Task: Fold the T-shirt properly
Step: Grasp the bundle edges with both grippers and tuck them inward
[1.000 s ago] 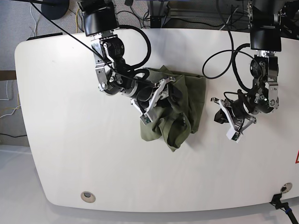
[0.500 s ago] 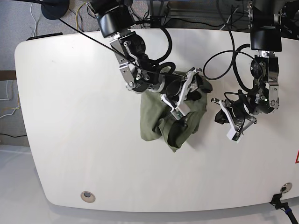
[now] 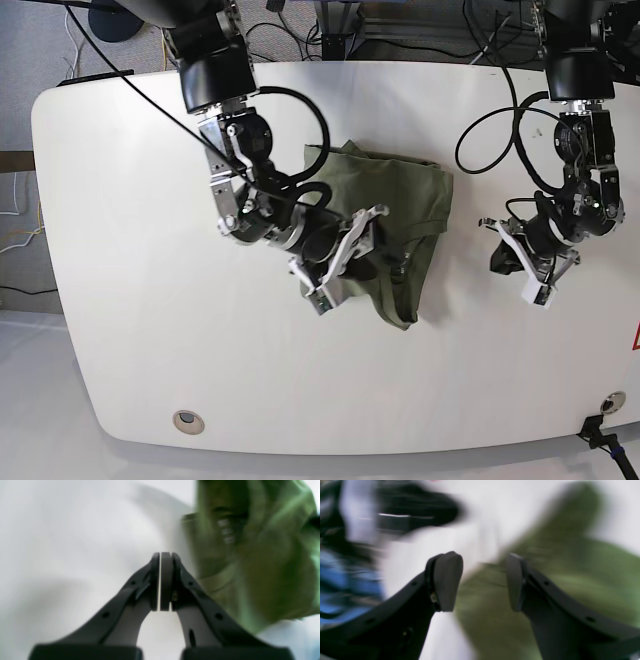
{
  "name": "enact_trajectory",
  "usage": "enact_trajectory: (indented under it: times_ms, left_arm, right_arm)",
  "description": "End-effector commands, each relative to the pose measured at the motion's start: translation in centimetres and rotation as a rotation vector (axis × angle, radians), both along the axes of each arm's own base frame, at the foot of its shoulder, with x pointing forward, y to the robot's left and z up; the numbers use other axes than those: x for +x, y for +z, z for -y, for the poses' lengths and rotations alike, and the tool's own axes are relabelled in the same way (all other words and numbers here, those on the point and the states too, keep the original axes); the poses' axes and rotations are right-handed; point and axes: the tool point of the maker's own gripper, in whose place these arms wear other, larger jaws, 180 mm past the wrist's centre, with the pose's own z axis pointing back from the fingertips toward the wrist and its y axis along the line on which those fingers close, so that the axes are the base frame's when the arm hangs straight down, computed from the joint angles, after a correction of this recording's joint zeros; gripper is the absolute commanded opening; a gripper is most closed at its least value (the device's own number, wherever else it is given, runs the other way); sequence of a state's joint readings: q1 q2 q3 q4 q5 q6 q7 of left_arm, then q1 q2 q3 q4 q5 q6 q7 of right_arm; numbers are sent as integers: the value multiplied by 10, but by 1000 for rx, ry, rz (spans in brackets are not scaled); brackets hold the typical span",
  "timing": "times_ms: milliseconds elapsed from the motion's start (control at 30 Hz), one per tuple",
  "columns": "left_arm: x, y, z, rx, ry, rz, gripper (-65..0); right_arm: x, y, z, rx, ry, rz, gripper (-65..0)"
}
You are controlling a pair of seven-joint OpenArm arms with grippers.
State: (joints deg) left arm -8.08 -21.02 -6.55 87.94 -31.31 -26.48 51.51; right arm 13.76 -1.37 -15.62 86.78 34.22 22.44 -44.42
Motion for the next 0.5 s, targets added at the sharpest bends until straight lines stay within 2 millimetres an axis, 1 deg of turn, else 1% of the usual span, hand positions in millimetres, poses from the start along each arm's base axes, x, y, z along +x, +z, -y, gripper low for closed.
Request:
enact_trajectory:
  times_ms: [0, 100, 167, 200, 300, 367, 400, 467]
  left_arm:
    - [7, 20, -4, 11, 4, 59, -650]
    - [0, 31, -4, 28, -2, 95, -650]
    - [-9, 36, -7, 37, 5, 114, -650]
    - [-13, 37, -4, 42, -3, 120, -650]
    - [-25, 41, 5, 54, -32, 133, -650]
    - [-33, 40, 9, 60, -46, 132, -650]
    - [-37, 39, 11, 62, -51, 130, -650]
    - [-43, 35, 12, 64, -56, 118, -650]
  right_arm:
    - [15, 18, 10, 31, -29, 55, -352]
    - [33, 13, 34, 1, -79, 50, -352]
    - [42, 6, 44, 6, -113, 32, -353]
    - [47, 7, 46, 20, -130, 38, -353]
    - [59, -5, 49, 48, -173, 19, -353]
    - [67, -20, 52, 53, -198, -17, -353]
    - [67, -28, 49, 55, -200, -30, -353]
    - [63, -41, 33, 72, -190, -56, -353]
